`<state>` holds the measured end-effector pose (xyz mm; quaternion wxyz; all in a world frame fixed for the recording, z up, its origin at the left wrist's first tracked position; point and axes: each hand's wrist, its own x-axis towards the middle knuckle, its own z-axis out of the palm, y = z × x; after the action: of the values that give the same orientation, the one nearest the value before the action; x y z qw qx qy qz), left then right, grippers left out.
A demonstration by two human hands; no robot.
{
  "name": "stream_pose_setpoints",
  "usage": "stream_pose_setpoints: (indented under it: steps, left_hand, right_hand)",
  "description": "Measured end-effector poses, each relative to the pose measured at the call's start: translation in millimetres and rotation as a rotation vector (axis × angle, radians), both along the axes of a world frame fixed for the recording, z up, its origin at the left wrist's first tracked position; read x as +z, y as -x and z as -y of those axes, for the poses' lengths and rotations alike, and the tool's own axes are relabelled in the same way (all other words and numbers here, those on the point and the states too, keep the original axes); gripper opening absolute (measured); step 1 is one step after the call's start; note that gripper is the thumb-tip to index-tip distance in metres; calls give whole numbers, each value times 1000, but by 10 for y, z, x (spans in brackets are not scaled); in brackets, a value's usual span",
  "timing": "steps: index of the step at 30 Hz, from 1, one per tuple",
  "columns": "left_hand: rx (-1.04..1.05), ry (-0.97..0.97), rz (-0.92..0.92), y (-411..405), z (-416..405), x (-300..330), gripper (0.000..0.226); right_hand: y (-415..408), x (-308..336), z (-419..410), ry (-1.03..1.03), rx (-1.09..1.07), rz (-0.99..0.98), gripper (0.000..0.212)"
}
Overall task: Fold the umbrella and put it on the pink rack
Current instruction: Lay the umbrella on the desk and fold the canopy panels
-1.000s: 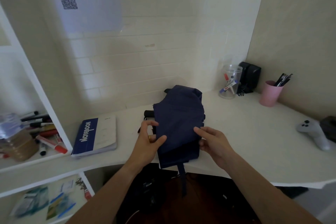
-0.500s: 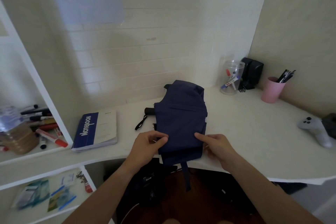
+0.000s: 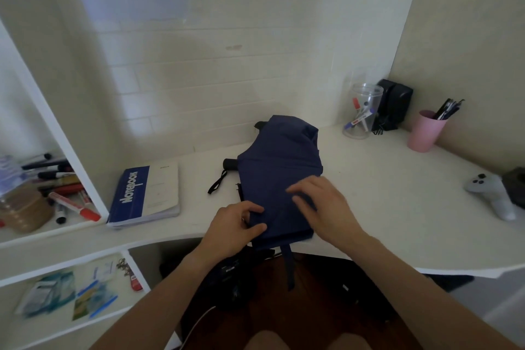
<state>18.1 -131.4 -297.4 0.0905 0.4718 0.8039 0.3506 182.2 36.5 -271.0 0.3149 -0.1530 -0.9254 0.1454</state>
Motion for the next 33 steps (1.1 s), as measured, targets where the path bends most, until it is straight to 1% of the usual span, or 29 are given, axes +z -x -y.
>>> stream_pose_setpoints:
  steps: [1, 3, 6, 7, 8, 10, 11, 12, 13, 14, 16, 17, 18, 19, 21, 23, 29, 30, 31, 32, 33]
  left_hand:
    - [0, -1, -12, -2, 3, 2, 34]
    - [0, 15, -30, -3, 18, 15, 34]
    - [-6, 122, -74, 43, 49, -1, 36]
    - [5, 150, -146, 54, 46, -11, 34]
    - [27, 136, -264, 56, 32, -18, 29]
    - [36, -33, -533, 31, -59, -25, 26]
    - [-16, -109, -619, 15, -125, -26, 28]
    - [-100, -115, -674, 17, -200, -38, 33]
    - [-183, -49, -692, 33, -266, -63, 42]
    - [-238, 66, -686, 67, -304, -105, 52]
    - [-278, 284, -631, 157, -315, -208, 64]
    - [-281, 332, -609, 201, -303, -266, 65]
    - [-282, 347, -595, 225, -289, -306, 66]
    - [-285, 350, -584, 236, -283, -325, 67]
    - [-293, 360, -566, 264, -290, -329, 69]
    - [-292, 372, -568, 314, -328, -335, 71]
    - [-298, 438, -554, 415, -510, -270, 77]
    - [-298, 436, -554, 407, -513, -265, 77]
    - [-299, 424, -555, 402, -509, -274, 77]
    - [-297, 412, -559, 399, -501, -293, 77]
    - [-293, 403, -563, 402, -497, -310, 77]
  right_hand:
    - [37, -67, -40, -41, 46, 95, 25]
    - [42, -246, -128, -121, 44, 271, 40]
    - [-47, -463, -206, -153, 32, 405, 62]
    - [-69, -503, -213, -139, 36, 421, 66]
    - [-83, -531, -214, -131, 39, 427, 69]
    - [-90, -578, -202, -128, 45, 440, 70]
    - [-88, -603, -201, -128, 51, 445, 69]
    - [-88, -612, -207, -121, 58, 446, 68]
    - [-93, -594, -213, -107, 65, 449, 67]
    - [-95, -556, -228, -103, 71, 443, 65]
    - [-69, -452, -271, -143, 73, 369, 58]
    - [-45, -411, -298, -170, 75, 324, 54]
    - [-32, -397, -329, -181, 79, 324, 54]
    - [-21, -403, -356, -172, 77, 378, 59]
    - [-36, -467, -412, -126, 62, 574, 74]
    - [-32, -494, -479, -105, 53, 689, 81]
    - [135, -285, -651, -28, 49, 824, 92]
    - [149, -209, -655, 18, 40, 798, 91]
    - [175, -116, -657, 78, 3, 701, 86]
    - [221, -19, -671, 156, -61, 522, 76]
    - [294, 97, -695, 247, -151, 287, 63]
